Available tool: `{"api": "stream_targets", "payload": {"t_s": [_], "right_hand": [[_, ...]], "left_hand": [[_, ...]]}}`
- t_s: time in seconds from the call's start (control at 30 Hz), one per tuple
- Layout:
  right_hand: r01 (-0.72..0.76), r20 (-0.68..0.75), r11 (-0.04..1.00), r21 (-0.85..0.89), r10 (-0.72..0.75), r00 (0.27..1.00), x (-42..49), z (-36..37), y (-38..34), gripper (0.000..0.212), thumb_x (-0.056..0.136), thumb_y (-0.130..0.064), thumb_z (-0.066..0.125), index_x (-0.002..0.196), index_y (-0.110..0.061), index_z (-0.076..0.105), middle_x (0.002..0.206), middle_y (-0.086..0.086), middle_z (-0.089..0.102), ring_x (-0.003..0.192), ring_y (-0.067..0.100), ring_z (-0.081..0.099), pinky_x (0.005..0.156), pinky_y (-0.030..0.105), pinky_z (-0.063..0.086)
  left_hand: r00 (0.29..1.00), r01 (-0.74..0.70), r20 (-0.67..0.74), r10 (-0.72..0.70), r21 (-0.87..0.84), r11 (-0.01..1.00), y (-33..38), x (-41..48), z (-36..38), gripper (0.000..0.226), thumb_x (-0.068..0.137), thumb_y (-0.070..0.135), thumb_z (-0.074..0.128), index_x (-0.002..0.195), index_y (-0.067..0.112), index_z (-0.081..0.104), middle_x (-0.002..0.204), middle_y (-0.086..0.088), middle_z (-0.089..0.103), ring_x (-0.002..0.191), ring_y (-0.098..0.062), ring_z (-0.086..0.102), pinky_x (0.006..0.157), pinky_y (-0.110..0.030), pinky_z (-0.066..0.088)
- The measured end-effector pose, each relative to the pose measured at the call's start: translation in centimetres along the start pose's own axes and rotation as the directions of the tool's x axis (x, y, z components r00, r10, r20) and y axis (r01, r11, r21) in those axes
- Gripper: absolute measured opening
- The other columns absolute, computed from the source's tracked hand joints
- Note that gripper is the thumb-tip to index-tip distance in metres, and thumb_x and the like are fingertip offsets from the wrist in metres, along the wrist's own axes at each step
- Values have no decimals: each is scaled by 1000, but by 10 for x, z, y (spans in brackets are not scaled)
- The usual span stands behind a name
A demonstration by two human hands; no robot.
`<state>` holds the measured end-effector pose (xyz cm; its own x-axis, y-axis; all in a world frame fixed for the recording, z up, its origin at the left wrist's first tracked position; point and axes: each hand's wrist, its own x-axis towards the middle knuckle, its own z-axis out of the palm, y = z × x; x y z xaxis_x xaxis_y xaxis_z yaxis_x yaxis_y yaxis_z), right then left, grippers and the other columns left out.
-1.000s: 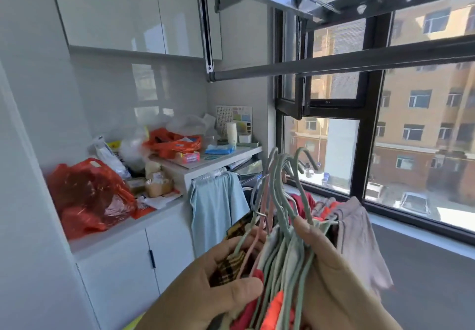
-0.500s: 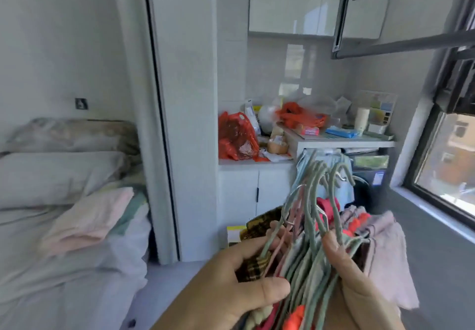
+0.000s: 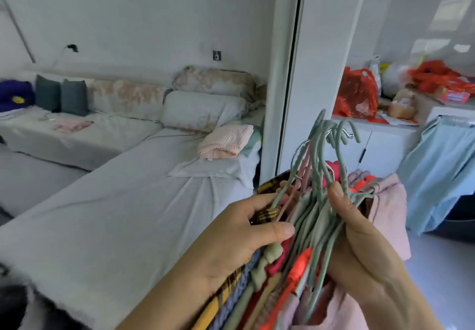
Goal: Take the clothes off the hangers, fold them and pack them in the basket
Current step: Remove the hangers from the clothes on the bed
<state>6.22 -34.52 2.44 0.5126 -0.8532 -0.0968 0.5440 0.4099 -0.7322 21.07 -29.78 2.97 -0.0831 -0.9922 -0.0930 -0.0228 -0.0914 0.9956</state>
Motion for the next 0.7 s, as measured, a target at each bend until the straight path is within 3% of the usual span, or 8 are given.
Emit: {"api": "stream_targets", "payload": {"t_s": [0.1,0.23,0.33,0.4,0.47,0.53,0.6,0.7], "right_hand": [[-23,112,999,25,20,993,-22,57,54,43,61,-35,62,90,-7,76,103,22,69,91,31,69,62,36,57],[-58,143,996,65,49,989,-39,121,121,40,72,-35,51,83,-6,76,96,19,71,85,27,71,58,35,57],[-97,155,991,91,82,984,-46,164,161,48,77,-36,48,98,0,71,104,21,69,94,29,69,71,41,58],[-126,194,985,119,102,976,-46,187,184,52,80,-36,45,97,5,71,102,22,68,93,29,68,78,42,57],[-145,234,979,140,109,966,-41,207,208,53,81,-36,44,98,7,70,102,24,68,93,30,68,80,41,55],[-136,201,981,140,107,974,-31,225,231,59,80,-35,46,120,8,57,115,26,62,104,32,62,87,42,52],[-134,176,982,136,109,978,-16,245,256,67,79,-34,49,133,4,44,128,27,53,114,35,56,93,44,49],[-145,171,975,171,116,978,8,280,289,60,77,-31,51,126,4,51,122,25,59,109,33,60,91,44,50]], "left_hand": [[997,-16,-79,17,9,1000,-11,-65,-48,27,81,6,66,100,26,70,99,-13,71,87,-29,66,79,-26,53],[993,-23,-114,22,-9,1000,-23,-139,-109,28,82,2,63,104,18,69,99,-22,69,84,-30,62,78,-28,53],[992,-11,-124,10,-11,1000,-23,-180,-150,31,81,0,61,108,13,67,103,-32,64,89,-41,60,88,-42,50],[992,-7,-123,4,-18,1000,-23,-199,-176,32,74,4,64,105,11,68,108,-41,57,89,-46,57,92,-51,45],[990,3,-138,-2,2,1000,-29,-213,-204,38,65,14,65,102,10,70,108,-38,58,92,-50,58,91,-49,47],[988,16,-151,-12,28,999,-35,-222,-234,40,59,19,67,99,11,72,105,-32,63,93,-47,61,85,-43,52],[987,40,-157,-32,48,998,-41,-231,-266,40,60,16,72,99,9,72,105,-33,63,96,-52,59,87,-48,49],[980,85,-184,-79,25,996,-41,-246,-313,39,64,13,72,102,5,70,108,-38,59,101,-61,50,92,-58,42]]}}
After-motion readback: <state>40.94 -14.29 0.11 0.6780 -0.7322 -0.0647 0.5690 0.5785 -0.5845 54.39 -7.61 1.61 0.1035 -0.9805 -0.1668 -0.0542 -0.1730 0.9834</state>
